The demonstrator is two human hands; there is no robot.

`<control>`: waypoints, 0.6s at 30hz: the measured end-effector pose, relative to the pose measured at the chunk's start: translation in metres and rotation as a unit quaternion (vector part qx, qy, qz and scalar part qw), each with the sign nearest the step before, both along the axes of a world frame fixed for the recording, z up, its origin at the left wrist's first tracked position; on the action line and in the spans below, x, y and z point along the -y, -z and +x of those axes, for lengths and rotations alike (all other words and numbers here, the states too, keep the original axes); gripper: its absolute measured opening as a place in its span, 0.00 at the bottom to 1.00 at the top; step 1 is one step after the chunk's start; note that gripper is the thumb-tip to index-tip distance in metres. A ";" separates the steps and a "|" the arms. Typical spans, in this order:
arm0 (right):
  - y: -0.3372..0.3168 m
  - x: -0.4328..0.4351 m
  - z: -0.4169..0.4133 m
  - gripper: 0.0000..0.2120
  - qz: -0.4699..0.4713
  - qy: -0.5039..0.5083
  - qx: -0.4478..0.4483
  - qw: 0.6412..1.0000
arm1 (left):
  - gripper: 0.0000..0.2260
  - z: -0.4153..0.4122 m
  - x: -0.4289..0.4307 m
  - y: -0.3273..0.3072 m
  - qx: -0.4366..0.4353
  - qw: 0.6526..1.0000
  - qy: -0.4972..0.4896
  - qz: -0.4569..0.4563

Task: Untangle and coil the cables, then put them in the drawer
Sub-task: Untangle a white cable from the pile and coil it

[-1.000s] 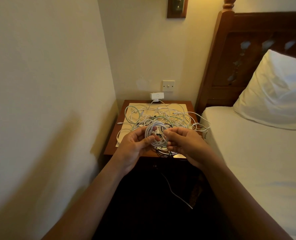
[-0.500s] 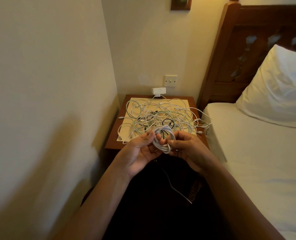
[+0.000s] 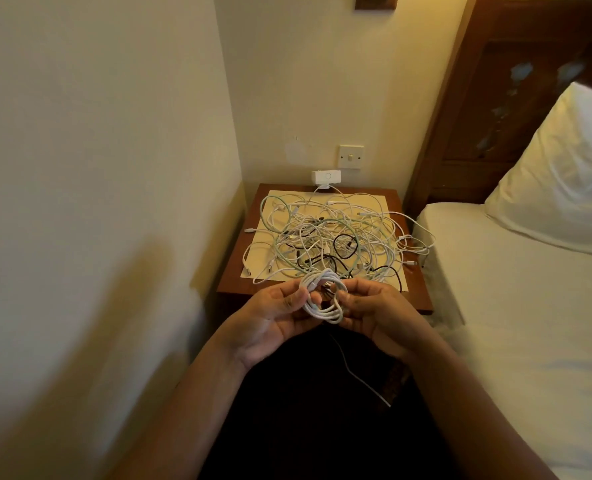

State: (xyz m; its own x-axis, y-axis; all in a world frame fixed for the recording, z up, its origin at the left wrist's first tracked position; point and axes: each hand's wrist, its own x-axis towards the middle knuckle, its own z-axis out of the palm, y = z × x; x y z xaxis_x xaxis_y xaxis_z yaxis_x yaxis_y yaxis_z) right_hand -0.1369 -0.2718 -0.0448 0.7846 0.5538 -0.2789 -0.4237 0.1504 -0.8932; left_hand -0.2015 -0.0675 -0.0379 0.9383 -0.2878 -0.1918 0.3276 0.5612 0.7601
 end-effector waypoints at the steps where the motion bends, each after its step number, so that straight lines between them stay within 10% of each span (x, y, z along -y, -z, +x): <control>1: 0.001 -0.001 0.001 0.09 -0.005 0.004 0.007 1.000 | 0.16 0.000 -0.001 0.003 0.002 1.000 -0.012 0.006; 8: 0.009 -0.009 0.010 0.08 -0.106 0.024 0.119 0.987 | 0.13 0.000 -0.010 0.004 0.010 0.978 -0.070 0.198; 18: 0.022 -0.035 0.027 0.06 -0.067 0.008 0.037 0.997 | 0.20 0.020 -0.032 0.036 -0.015 0.979 -0.155 0.128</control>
State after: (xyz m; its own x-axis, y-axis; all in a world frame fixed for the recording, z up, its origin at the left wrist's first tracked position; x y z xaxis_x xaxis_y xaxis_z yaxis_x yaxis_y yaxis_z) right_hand -0.1096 -0.2363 -0.0673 0.8136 0.5035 -0.2908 -0.3550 0.0340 -0.9343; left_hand -0.1816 -0.0352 -0.0736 0.9660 0.0718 -0.2484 0.1947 0.4301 0.8815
